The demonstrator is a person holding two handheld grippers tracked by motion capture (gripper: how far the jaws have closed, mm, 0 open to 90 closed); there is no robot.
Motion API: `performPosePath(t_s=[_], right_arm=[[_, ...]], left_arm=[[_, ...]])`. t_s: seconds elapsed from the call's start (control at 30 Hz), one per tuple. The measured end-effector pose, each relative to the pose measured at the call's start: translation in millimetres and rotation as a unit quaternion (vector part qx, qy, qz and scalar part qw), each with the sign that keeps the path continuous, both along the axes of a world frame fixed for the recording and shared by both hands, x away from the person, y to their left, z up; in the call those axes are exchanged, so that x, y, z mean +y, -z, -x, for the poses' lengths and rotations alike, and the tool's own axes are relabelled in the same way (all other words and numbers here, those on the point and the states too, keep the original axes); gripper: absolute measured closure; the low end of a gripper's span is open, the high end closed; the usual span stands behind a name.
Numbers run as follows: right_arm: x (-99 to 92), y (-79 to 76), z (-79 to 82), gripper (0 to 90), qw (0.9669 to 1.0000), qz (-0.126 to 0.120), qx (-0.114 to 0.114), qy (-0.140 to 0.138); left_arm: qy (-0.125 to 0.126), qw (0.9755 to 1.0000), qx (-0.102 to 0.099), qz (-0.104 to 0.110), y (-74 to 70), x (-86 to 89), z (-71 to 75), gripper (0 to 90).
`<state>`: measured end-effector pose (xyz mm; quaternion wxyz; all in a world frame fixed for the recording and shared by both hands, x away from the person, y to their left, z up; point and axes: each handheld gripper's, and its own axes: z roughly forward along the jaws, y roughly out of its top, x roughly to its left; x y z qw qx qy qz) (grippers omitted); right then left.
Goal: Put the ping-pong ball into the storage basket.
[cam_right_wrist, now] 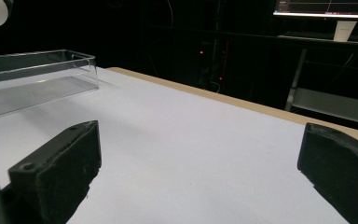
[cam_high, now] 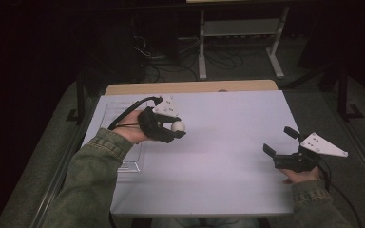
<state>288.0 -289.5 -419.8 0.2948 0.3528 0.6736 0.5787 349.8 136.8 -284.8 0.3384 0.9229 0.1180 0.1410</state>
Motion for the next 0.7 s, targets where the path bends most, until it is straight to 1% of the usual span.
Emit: performPosePath(t_s=[0.13,0.33,0.53,0.7], right_arm=[[0.0,0.0,0.0,0.0,1.0,0.0,0.0,0.0],[0.2,0.0,0.1,0.0,1.0,0.0,0.001,0.0],[0.0,0.0,0.0,0.0,1.0,0.0,0.001,0.0],[0.1,0.1,-0.1,0.0,1.0,0.001,0.002,0.0]], left_arm=[[-0.008,1.0,0.0,-0.003,-0.8,6.7,-1.0,51.0],[-0.021,0.9997,0.004,-0.012,2.1,16.8,-3.5,51.0],[-0.029,0.9995,0.006,-0.013,0.7,26.4,-3.6,51.0],[-0.035,0.9993,0.002,-0.01,-0.6,32.9,-2.6,51.0]])
